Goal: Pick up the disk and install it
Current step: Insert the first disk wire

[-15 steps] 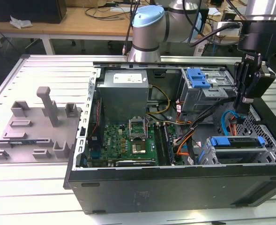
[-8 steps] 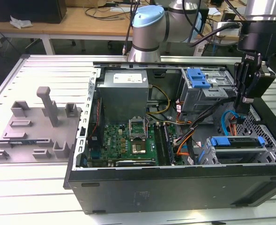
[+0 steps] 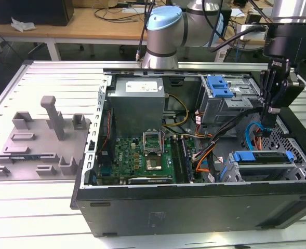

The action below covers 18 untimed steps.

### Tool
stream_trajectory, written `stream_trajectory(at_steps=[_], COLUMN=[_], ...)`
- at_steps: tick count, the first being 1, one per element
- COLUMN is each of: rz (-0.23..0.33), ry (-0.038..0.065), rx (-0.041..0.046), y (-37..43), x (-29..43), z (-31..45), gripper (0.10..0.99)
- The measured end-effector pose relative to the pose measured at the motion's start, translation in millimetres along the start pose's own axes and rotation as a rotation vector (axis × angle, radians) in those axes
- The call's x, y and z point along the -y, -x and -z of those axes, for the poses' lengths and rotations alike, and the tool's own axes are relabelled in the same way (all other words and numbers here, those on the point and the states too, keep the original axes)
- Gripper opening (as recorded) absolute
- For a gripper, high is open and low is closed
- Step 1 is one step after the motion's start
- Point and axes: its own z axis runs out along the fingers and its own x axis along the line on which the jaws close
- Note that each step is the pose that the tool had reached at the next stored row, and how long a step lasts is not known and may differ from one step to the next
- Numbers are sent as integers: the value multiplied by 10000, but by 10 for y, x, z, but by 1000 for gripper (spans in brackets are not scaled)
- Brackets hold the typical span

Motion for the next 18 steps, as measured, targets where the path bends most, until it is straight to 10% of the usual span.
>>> stream_trajectory(at_steps=[10, 18], rz=[0, 1], ry=[1, 2], rx=[0, 10], y=[-132, -347], x=[44, 99], z=[58, -35], gripper=[165, 165])
